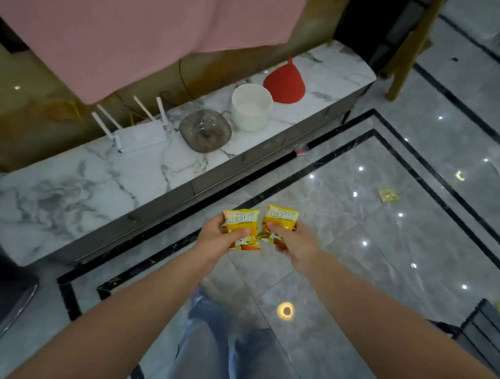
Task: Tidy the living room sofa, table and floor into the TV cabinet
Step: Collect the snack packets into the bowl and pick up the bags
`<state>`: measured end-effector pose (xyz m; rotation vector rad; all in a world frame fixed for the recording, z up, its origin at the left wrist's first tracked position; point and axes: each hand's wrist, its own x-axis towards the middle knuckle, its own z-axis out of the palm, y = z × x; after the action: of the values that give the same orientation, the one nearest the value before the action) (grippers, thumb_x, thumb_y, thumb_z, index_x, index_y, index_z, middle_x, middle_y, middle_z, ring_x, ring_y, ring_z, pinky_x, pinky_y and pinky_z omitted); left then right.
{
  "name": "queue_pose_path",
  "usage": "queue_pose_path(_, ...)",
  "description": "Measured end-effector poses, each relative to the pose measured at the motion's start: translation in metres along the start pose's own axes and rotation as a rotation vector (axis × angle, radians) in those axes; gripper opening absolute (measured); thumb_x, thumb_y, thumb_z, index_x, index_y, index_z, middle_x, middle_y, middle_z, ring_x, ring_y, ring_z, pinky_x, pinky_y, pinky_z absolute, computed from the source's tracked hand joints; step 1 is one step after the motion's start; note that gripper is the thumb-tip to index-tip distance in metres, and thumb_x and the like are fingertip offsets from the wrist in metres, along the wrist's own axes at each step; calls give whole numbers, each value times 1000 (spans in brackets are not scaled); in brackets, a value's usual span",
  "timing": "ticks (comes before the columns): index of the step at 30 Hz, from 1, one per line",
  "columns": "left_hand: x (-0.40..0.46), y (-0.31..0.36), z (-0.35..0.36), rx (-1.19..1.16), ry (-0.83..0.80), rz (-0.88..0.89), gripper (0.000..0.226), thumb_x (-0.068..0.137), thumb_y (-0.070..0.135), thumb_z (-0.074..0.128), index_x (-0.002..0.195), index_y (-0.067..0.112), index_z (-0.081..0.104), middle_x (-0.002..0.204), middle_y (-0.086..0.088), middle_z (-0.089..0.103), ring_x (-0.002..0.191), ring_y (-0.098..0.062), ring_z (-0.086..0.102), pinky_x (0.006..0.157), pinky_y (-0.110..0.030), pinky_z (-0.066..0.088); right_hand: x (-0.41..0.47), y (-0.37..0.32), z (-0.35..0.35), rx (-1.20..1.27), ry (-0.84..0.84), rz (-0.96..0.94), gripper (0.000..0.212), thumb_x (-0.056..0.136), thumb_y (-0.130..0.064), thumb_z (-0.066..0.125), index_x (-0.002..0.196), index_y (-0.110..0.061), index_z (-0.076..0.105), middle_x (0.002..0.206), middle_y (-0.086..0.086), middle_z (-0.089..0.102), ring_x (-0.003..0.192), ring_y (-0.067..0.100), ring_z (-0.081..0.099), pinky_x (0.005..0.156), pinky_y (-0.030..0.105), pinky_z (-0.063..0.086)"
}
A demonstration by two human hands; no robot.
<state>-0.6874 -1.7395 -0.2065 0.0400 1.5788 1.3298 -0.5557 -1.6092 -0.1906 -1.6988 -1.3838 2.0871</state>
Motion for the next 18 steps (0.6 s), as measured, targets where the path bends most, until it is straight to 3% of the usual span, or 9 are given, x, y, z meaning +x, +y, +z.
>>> queue_pose_path(2, 8, 10, -22, -49, 75, 8, 36, 79, 4, 80, 108, 17, 64, 100, -2, 75, 85, -16, 74, 76, -33, 61, 9, -13, 25, 12, 14, 17, 20, 85, -16, 76, 102, -20, 66, 97, 3, 71, 80, 16, 62, 62, 26, 50)
queue_pose_path(4, 18, 19, -47, -92, 120, 5, 36, 79, 5, 80, 109, 16, 65, 107, -6, 74, 91, -20, 73, 85, -40, 59, 19, -26, 49, 28, 38, 37, 19, 84, -16, 77, 98, -21, 65, 101, 6, 71, 80, 17, 63, 63, 28, 50)
queue_pose_path(9, 33, 53, -88, -195, 67, -63, 34, 84, 10, 76, 116, 13, 65, 114, -9, 73, 103, -26, 70, 99, -47, 52, 33, -56, 90, 16, 36, 46, 19, 83, -16, 78, 97, -21, 66, 102, 7, 72, 87, 20, 64, 69, 31, 51)
queue_pose_path(14, 45, 90, -103, -248, -13, -117, 38, 88, 7, 71, 125, 10, 60, 114, -9, 73, 94, -19, 72, 83, -35, 58, 50, -94, 113, 64, -8, 48, 15, 85, -14, 76, 94, -20, 65, 93, 4, 72, 80, 17, 65, 69, 31, 51)
queue_pose_path(18, 69, 118, -104, -293, 22, -122, 39, 88, 8, 71, 125, 9, 60, 112, -8, 73, 99, -22, 71, 94, -41, 54, 84, -131, 121, 56, -18, 73, 20, 84, -17, 77, 99, -18, 64, 105, 9, 70, 91, 22, 66, 74, 33, 55)
